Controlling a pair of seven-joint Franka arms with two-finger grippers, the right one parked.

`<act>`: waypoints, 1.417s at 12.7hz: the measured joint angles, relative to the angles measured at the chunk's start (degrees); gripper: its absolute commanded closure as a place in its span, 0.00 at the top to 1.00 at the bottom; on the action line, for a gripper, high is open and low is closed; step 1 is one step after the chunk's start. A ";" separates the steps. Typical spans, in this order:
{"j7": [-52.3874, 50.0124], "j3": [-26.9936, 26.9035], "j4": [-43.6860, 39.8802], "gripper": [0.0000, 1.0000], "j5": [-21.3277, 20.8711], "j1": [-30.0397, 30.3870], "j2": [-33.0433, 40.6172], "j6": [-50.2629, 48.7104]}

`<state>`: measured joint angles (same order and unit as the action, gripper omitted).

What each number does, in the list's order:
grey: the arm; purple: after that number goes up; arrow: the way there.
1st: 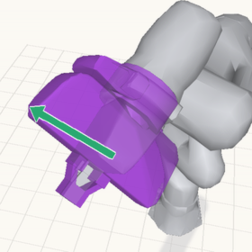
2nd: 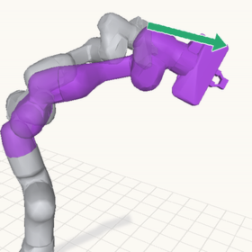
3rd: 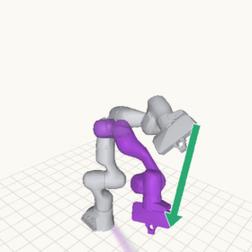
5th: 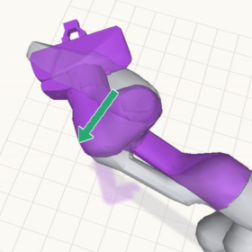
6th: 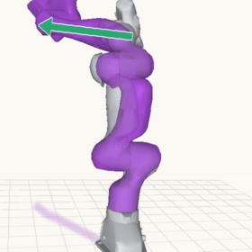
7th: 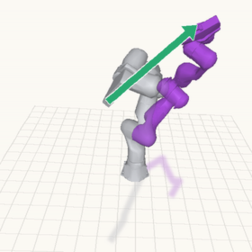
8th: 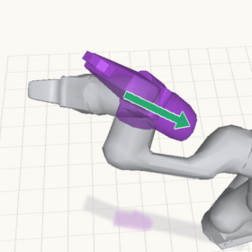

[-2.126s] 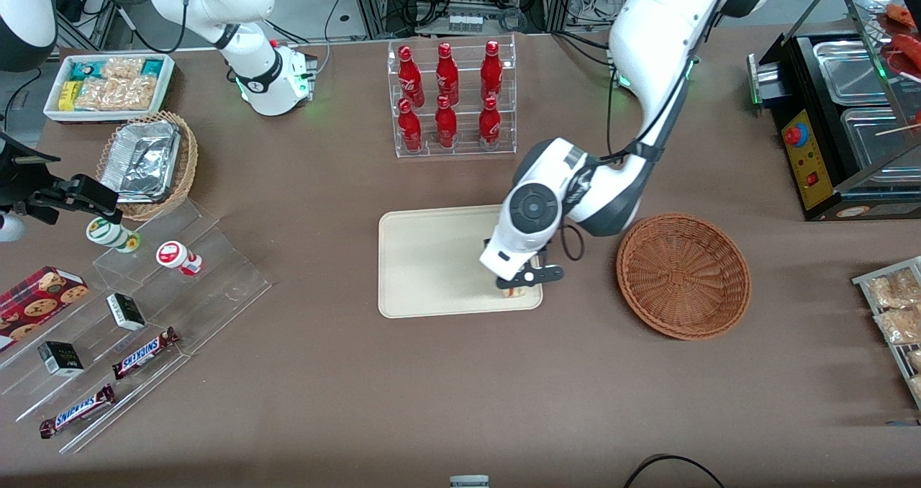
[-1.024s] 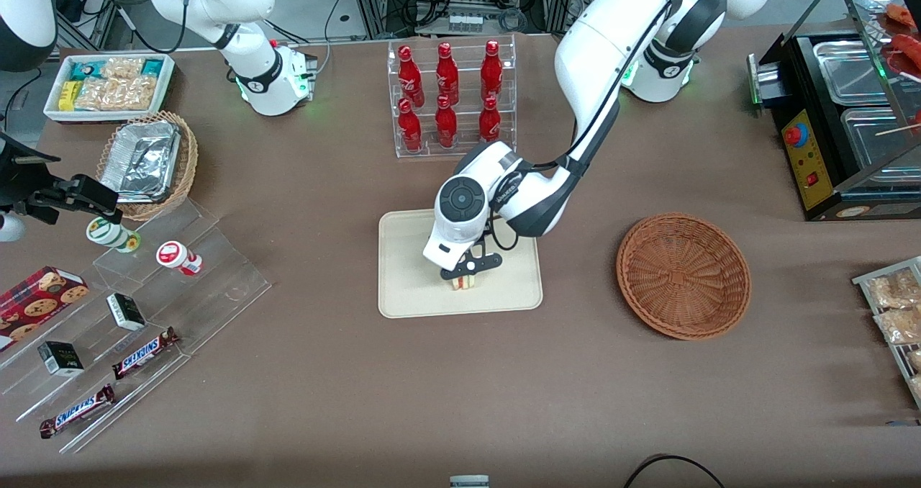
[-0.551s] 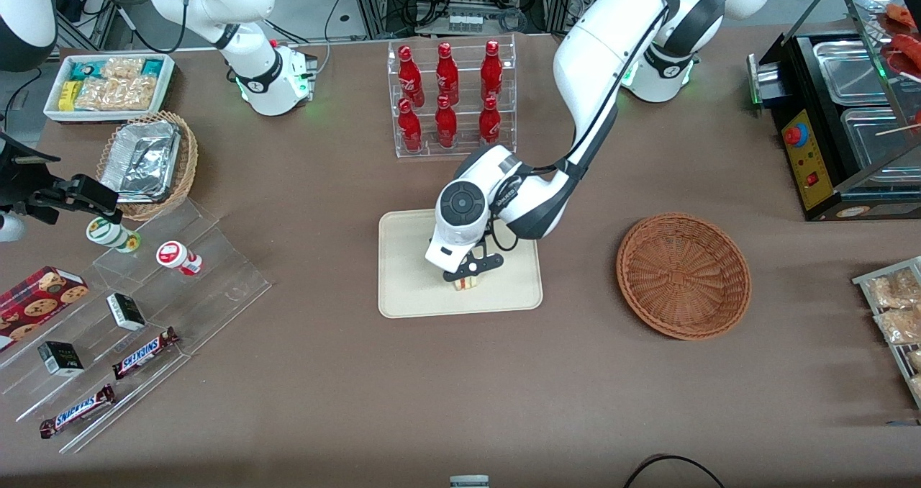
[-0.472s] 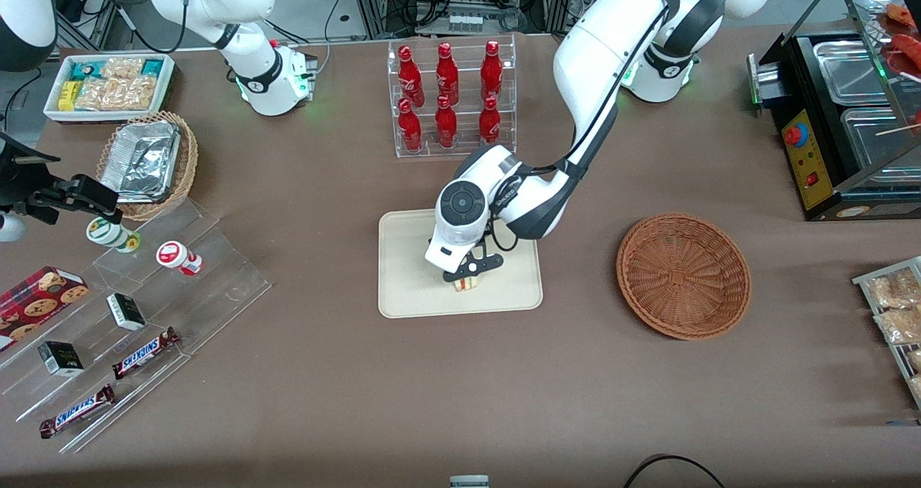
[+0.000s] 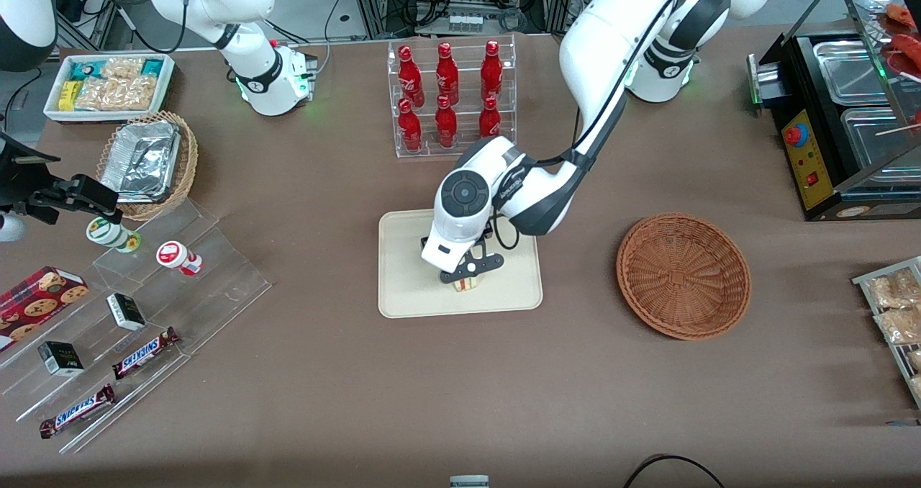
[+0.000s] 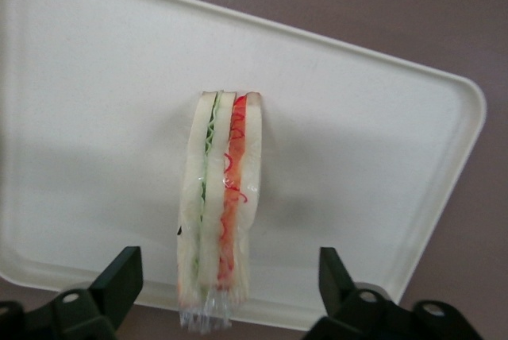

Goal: Place sandwich from basket to tray

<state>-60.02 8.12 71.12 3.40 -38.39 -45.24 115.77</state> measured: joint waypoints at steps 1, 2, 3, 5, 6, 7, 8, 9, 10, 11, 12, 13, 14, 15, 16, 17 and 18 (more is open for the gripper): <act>0.00 -0.19 -0.08 1.00 0.00 0.09 1.34 -1.03; 0.05 -0.40 -0.11 1.00 -0.01 0.30 2.75 -2.54; 0.83 -0.58 -0.13 1.00 -0.05 0.74 4.22 -4.51; 4.69 -0.80 -0.14 1.00 -0.92 1.84 7.09 -8.52; 5.47 -0.99 -0.14 1.00 -1.38 2.80 8.52 -10.64; 6.15 -1.08 -0.07 1.00 -1.58 4.52 9.90 -13.18; 7.47 -1.10 0.20 1.00 -1.67 6.63 11.15 -15.10; 9.48 -1.13 0.91 1.00 -1.72 8.61 12.31 -15.96; 11.90 -1.15 2.06 1.00 -1.76 10.27 13.41 -16.33; 14.45 -1.16 3.48 1.00 -1.81 11.69 14.51 -16.42; 17.46 -1.18 5.35 1.00 -1.86 13.14 15.92 -16.47; 20.61 -1.21 7.63 1.00 -1.91 14.76 17.75 -16.50; 24.03 -1.22 10.11 1.00 -1.91 16.60 19.93 -16.54; 27.87 -1.24 12.59 1.00 -1.93 18.53 22.33 -16.62; 32.09 -1.27 15.19 1.00 -1.94 20.64 25.04 -16.78; 36.34 -1.30 17.79 1.00 -1.95 22.71 27.78 -17.00; 40.41 -1.32 20.19 1.00 -1.95 24.92 30.55 -17.65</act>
<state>-19.61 6.79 91.31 1.46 -13.47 -14.68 98.11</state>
